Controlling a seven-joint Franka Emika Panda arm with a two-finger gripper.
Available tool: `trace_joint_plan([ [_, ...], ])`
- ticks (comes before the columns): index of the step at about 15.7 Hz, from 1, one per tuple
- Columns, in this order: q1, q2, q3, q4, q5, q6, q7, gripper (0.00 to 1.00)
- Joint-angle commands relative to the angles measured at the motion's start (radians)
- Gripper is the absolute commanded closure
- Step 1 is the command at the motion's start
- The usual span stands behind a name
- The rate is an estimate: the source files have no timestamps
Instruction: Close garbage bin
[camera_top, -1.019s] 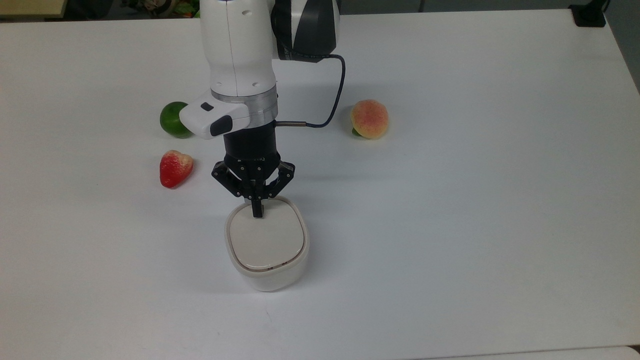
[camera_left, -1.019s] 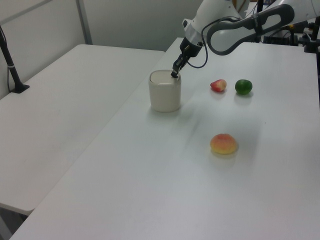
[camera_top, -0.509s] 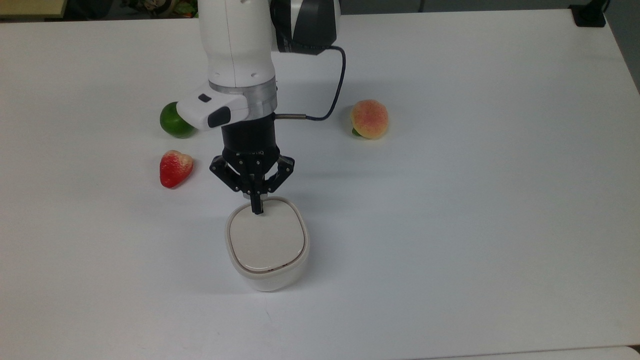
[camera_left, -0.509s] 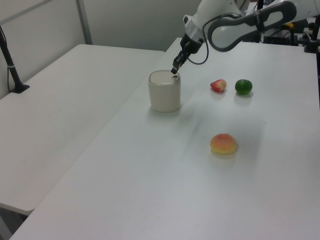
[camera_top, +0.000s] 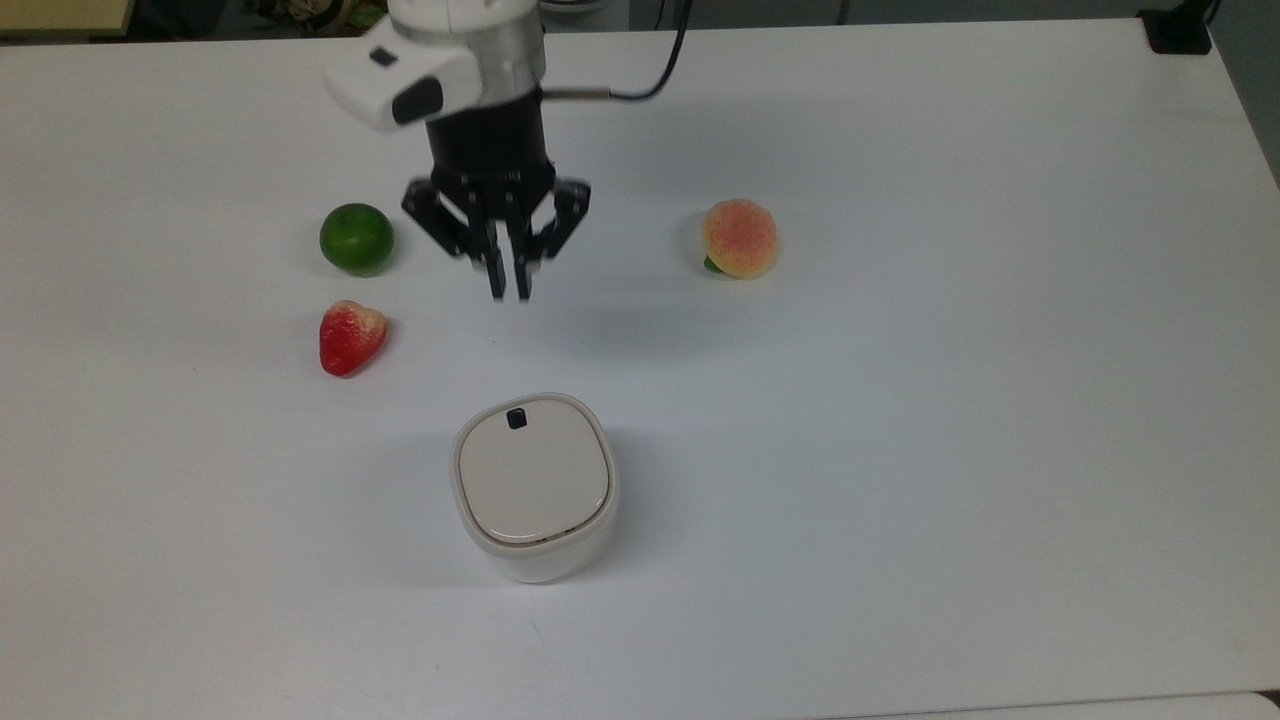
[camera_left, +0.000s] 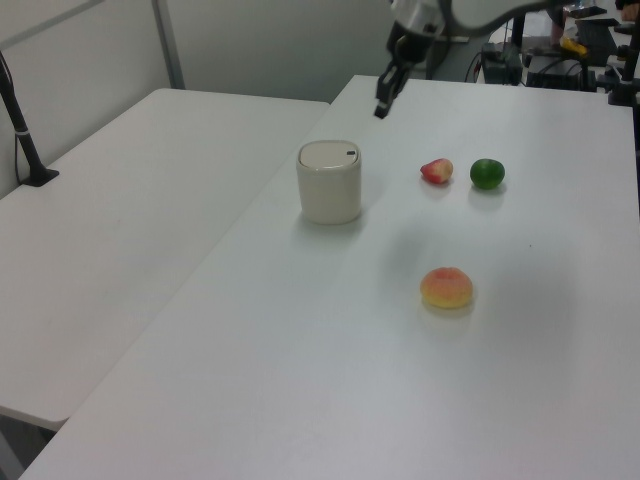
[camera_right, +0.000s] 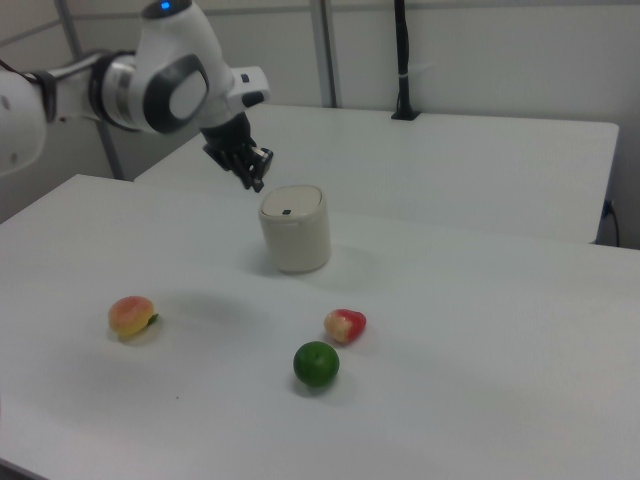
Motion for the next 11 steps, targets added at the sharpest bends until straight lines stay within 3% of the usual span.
trace_joint_plan([
  [1, 0.001, -0.124, -0.009, -0.044, 0.002, -0.211, 0.004, 0.24],
  [3, 0.001, -0.162, -0.009, -0.044, 0.004, -0.283, 0.006, 0.04],
  [4, 0.001, -0.182, -0.007, -0.044, 0.004, -0.317, 0.006, 0.0],
  [11, 0.005, -0.303, -0.006, -0.047, 0.005, -0.559, 0.006, 0.0],
])
